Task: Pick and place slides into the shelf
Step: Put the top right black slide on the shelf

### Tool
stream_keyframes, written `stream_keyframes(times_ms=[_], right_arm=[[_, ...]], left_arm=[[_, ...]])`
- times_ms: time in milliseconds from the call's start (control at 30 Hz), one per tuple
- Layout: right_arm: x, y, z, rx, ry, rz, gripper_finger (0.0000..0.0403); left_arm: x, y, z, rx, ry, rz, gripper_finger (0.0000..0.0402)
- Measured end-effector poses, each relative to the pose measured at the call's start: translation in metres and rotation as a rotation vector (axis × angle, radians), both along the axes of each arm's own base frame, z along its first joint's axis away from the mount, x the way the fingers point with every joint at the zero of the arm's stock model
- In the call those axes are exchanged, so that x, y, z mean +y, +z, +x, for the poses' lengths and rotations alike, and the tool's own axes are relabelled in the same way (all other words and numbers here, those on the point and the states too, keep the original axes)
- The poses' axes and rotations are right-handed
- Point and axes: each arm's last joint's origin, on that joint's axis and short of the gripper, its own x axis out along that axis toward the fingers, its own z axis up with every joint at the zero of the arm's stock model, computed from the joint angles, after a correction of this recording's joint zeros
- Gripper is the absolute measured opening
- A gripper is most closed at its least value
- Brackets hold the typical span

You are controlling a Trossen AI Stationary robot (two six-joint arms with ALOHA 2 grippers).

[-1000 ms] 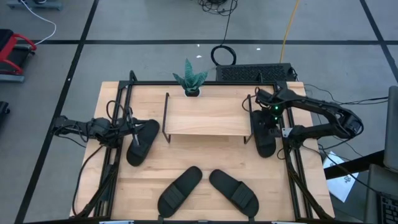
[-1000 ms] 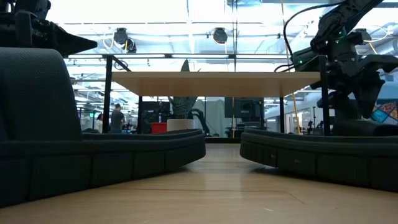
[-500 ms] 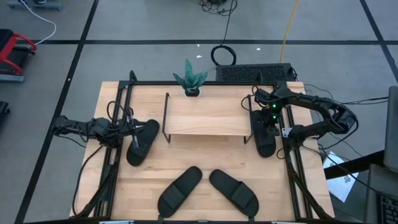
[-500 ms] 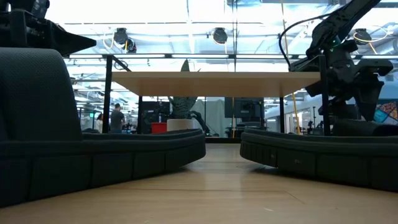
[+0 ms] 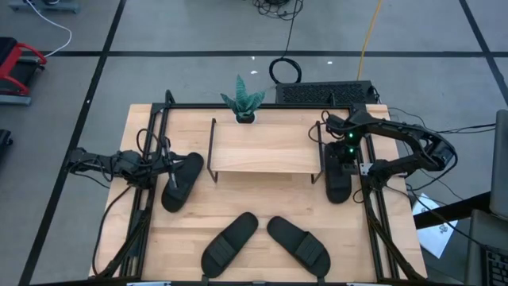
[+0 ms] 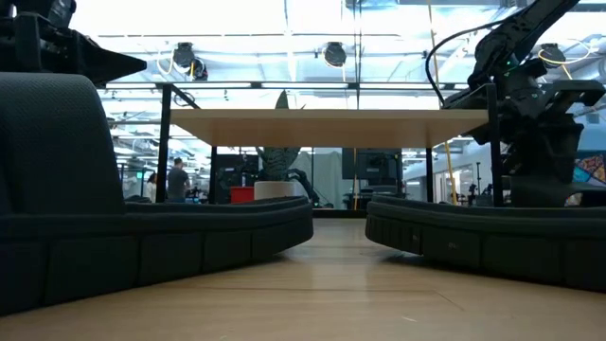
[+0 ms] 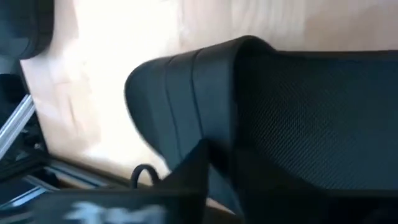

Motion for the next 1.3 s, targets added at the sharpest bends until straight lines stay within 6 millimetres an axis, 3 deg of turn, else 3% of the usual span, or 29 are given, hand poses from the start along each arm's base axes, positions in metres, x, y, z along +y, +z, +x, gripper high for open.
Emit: stream_keyframes(times_ms=[67,233,400,667,833,1000,1300], right_arm=[[0.001,0.001,-0.001,0.013,0.003,0.011,0.0013],[0.003,0.01,-0.005,0.097,0.021,0.017,0.0006],[-0.005,0.037,0.0,0.159,0.005,-0.053,0.0003],[-0.015,0.092,0.008,0.095,0.008,-0.195,0.0002],[-0.014,0.114,0.011,0.01,-0.017,-0.253,0.0001],[-0.009,0.125,0.014,-0.064,-0.045,-0.223,0.0001],[0.003,0.127,0.021,-0.076,-0.051,-0.18,0.0]], left_arm=[[0.0,0.0,0.0,-0.001,0.0,-0.004,0.0001],[0.0,0.0,0.0,-0.003,-0.001,-0.02,0.0001],[0.0,0.0,0.0,-0.004,-0.001,-0.022,0.0001],[0.0,0.0,0.0,-0.004,-0.001,-0.022,0.0001],[0.0,0.0,0.0,-0.003,-0.001,-0.022,0.0001],[0.0,0.0,0.0,-0.005,-0.001,-0.022,0.0001],[0.0,0.0,0.0,-0.006,-0.001,-0.024,0.0001]])
